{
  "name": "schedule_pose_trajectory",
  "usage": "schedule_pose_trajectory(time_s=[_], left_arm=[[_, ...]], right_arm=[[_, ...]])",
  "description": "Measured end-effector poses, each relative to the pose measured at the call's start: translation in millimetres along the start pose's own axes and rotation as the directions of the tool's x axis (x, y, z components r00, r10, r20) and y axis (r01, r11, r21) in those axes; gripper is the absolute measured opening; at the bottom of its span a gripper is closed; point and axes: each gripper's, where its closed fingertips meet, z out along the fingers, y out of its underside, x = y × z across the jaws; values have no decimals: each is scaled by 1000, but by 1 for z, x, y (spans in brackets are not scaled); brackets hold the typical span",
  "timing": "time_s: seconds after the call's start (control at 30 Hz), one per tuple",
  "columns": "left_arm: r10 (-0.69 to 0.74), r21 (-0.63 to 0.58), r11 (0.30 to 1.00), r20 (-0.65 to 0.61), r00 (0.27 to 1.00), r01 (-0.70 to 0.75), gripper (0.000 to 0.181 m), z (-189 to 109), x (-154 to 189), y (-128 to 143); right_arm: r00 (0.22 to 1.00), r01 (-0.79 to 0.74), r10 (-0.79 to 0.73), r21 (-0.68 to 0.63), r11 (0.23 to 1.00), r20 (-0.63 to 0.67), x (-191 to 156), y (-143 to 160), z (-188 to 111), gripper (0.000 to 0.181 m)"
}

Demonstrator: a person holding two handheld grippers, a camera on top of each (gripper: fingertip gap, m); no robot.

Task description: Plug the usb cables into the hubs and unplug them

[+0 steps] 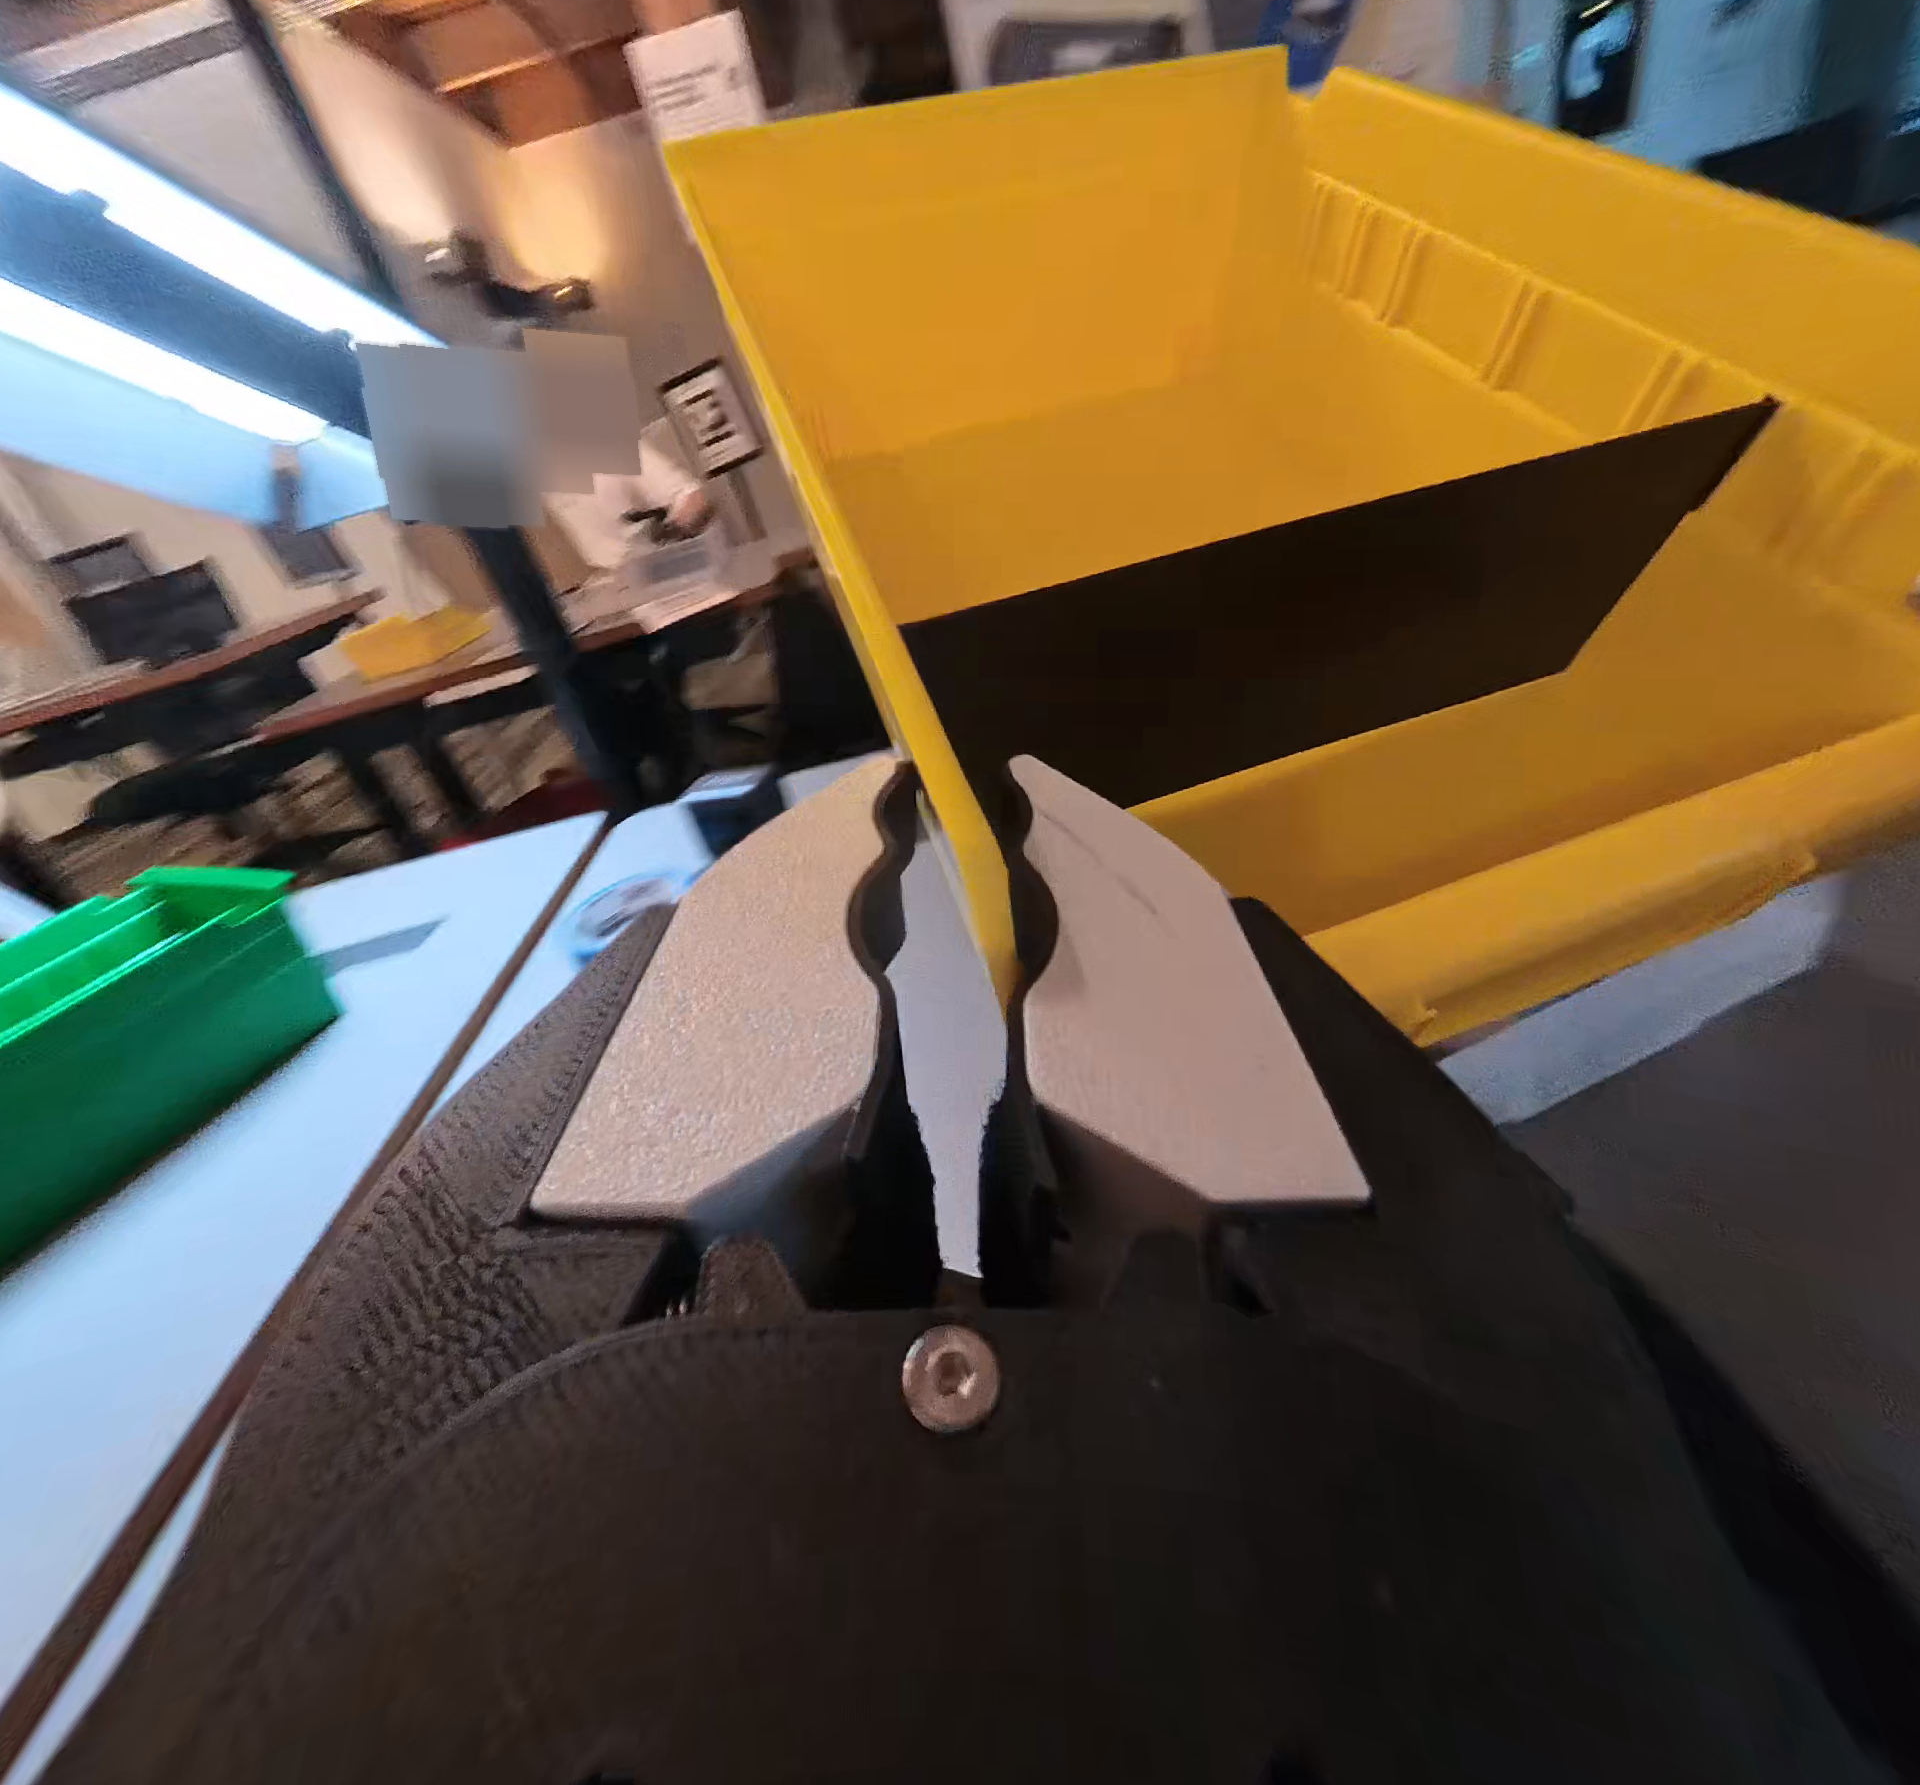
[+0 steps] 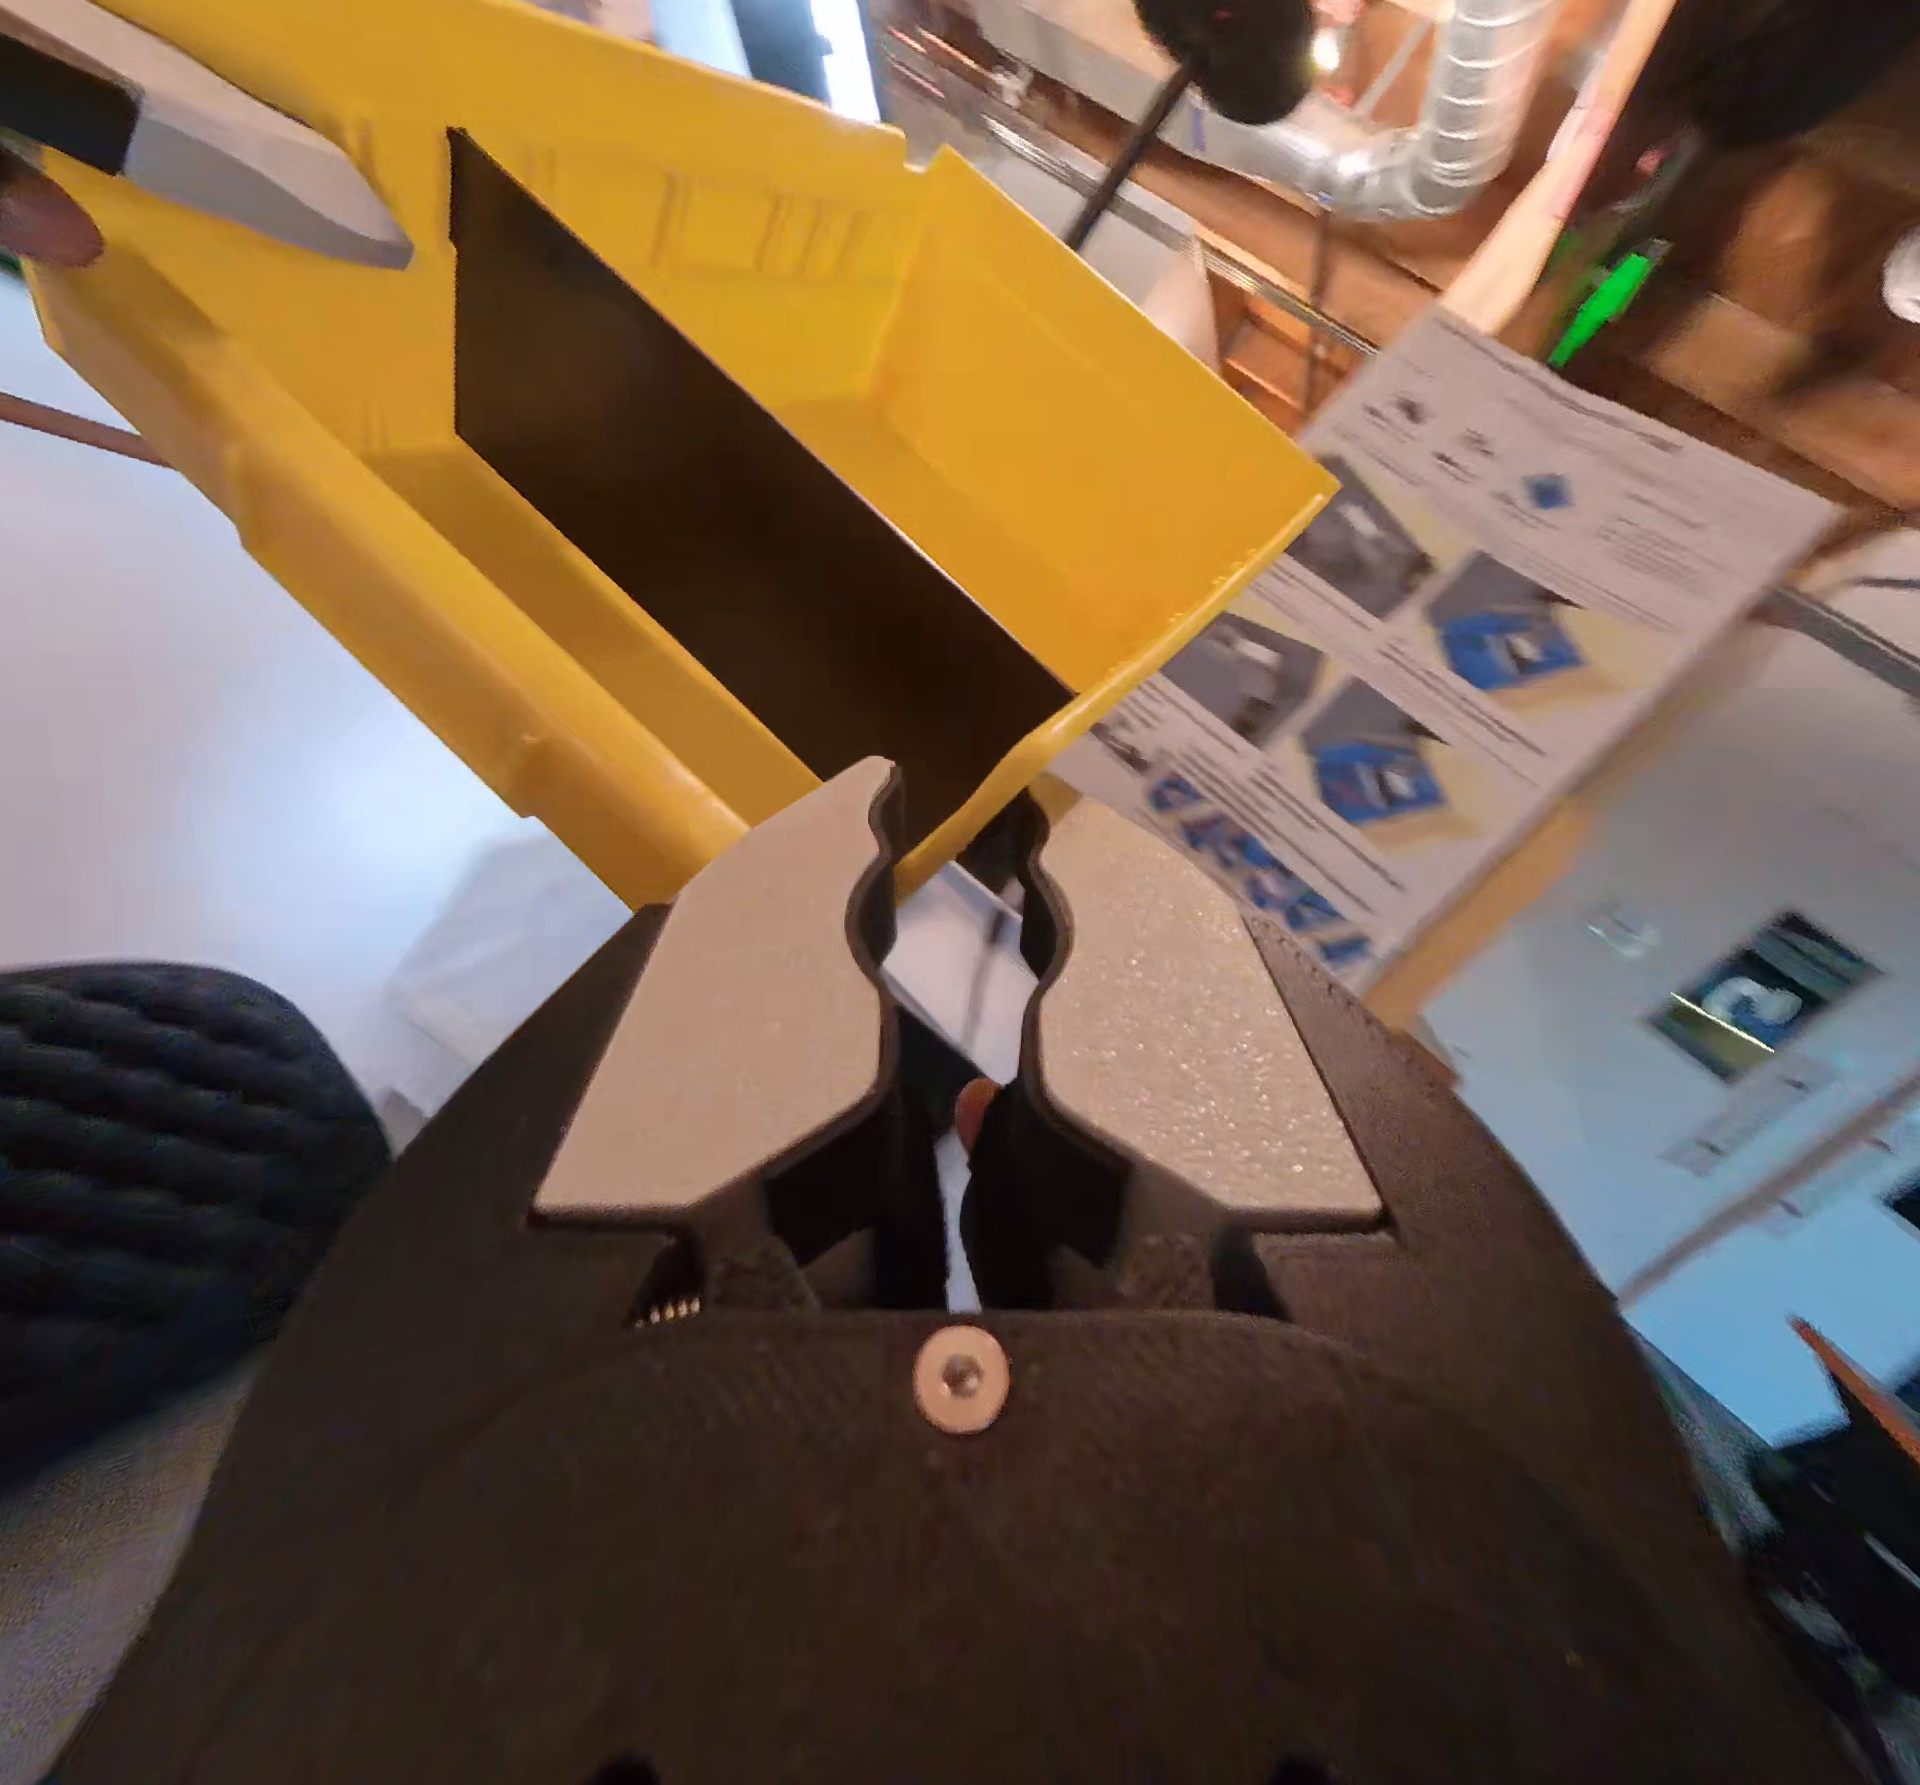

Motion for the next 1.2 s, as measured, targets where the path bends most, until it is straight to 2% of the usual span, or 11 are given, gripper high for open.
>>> schedule_pose_trajectory(time_s=[0.17,0.27,0.4,0.57,0.73,0.9,1.03,1.1,1.13,1.2], left_arm=[[18,67,998,-228,973,-3,14,57,108,-34],[70,101,994,-301,951,-41,11,87,184,-47],[72,84,996,-441,895,-39,12,109,279,-44],[72,49,997,-533,843,-55,12,127,357,-20],[37,-34,997,-598,800,-71,12,145,398,19],[40,-81,990,-632,774,-117,14,150,413,46],[40,-139,970,-721,691,-200,24,148,415,64],[11,-192,948,-779,627,-255,48,135,415,69],[16,-188,945,-792,610,-269,60,129,410,66],[65,-117,955,-812,580,-272,60,114,396,50]], right_arm=[[980,24,-58,-176,984,-189,83,45,-66,20],[942,-91,-4,-267,959,-336,130,84,-111,17],[885,-197,20,-335,921,-465,171,134,-168,15],[836,-297,46,-380,876,-547,192,192,-210,13],[829,-357,59,-445,821,-557,187,238,-226,13],[841,-406,89,-513,757,-534,176,269,-230,14],[852,-437,160,-508,742,-499,172,273,-226,15],[855,-440,172,-509,740,-489,172,271,-226,21],[853,-426,157,-490,761,-497,176,266,-228,27],[860,-366,112,-451,814,-497,184,251,-229,34]])
